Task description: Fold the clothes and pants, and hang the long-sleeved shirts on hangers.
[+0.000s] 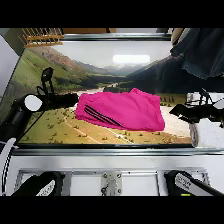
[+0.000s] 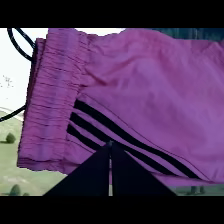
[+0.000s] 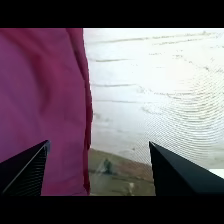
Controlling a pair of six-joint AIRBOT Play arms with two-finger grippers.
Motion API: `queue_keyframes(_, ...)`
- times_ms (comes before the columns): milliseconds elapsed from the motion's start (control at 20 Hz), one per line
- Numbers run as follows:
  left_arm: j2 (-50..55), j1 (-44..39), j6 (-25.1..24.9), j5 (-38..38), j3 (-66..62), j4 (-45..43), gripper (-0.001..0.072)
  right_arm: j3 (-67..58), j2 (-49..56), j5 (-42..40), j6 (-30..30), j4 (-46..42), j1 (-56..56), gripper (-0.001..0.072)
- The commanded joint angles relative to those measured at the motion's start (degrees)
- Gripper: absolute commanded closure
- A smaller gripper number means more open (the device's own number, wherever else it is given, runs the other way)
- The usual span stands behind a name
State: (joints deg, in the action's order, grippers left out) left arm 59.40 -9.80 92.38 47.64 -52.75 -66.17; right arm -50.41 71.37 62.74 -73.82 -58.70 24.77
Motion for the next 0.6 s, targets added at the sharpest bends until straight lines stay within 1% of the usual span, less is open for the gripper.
queue_keyframes(0, -3.9, -4.9, 0.2, -1.8, 3.3, 0.2, 0.0697, -0.3, 11.5, 1.4, 11.5, 14.8, 5.0, -0.0008)
queue_keyframes(100, -4.2, -6.8, 2.3, -1.5, 4.5, 0.2, 0.0696, -0.3, 16.7, 1.4, 15.2, 20.6, 3.6, -0.0006)
queue_keyframes(200, -3.9, -7.8, 3.6, -1.9, 4.4, 0.2, 0.0697, -0.3, 19.5, 1.3, 17.2, 24.0, 0.4, -0.0005)
queue_keyframes(350, -3.9, -8.2, 4.1, -3.5, 4.4, 0.3, 0.0696, -0.4, 20.7, -0.5, 17.3, 24.5, -6.9, -0.0005)
queue_keyframes(550, -3.9, -8.2, 4.1, -3.7, 4.4, 0.3, 0.0697, -0.4, 20.8, -6.1, 17.4, 28.0, -15.6, -0.0004)
